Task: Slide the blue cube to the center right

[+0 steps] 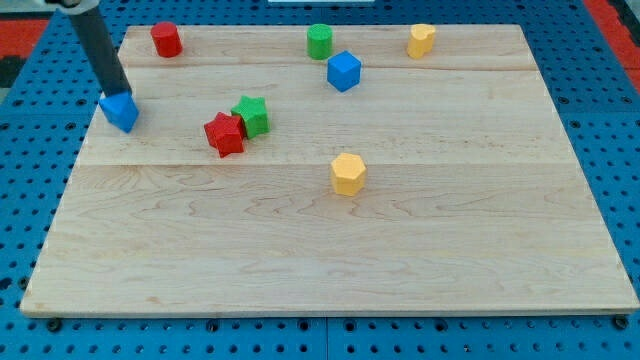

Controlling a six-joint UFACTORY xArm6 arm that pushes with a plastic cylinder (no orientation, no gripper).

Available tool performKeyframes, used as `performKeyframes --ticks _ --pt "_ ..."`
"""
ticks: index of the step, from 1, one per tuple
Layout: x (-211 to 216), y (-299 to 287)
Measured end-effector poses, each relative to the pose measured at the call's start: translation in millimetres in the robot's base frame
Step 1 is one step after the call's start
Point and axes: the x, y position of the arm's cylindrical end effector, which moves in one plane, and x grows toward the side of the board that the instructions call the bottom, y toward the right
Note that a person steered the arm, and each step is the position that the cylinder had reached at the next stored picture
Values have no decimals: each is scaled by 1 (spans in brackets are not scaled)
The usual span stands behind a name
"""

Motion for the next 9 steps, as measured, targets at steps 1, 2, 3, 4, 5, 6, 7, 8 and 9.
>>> performKeyframes --ticks 1,2,3,4,5,6,7,8,9 --pt "4 14" --pt "4 14" --pt "-7 23" --pt "-41 61" --pt "-45 61" --pt "-47 69" --pt "-56 103" --pt "-70 125" --pt "-73 156"
